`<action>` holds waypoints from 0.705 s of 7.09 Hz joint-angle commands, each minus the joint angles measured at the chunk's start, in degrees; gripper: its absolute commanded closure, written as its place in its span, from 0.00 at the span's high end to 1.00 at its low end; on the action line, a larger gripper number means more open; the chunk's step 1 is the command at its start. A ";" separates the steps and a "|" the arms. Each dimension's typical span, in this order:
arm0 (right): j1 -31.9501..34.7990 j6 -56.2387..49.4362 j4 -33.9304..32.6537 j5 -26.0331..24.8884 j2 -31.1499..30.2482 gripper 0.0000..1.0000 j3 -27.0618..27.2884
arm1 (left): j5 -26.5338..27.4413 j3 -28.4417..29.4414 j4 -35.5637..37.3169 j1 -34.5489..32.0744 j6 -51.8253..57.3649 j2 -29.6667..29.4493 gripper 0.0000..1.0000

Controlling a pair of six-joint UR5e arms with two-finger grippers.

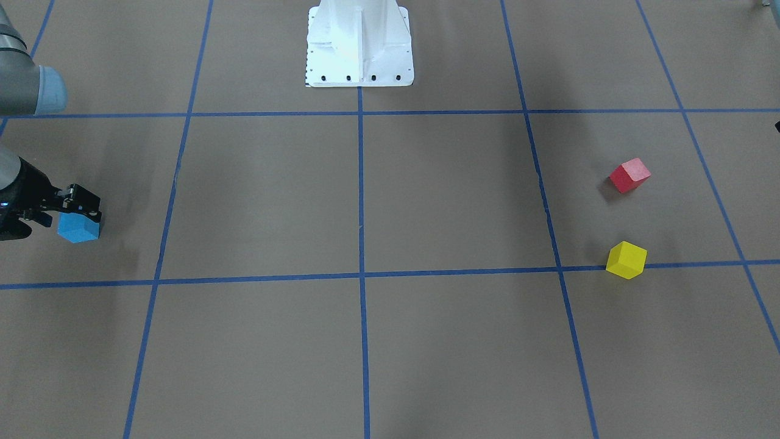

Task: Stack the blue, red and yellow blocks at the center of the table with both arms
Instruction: 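Reach the right gripper toward the blue cube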

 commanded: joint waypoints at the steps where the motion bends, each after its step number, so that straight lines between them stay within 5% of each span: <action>1: -0.28 -0.81 -0.08 -1.20 -0.61 0.99 0.07 | 0.00 -0.09 0.00 0.00 -0.01 0.00 1.00; 5: -0.72 -3.89 0.01 -2.43 -0.35 0.98 -2.38 | 0.00 -0.18 -0.09 0.00 -0.10 0.00 1.00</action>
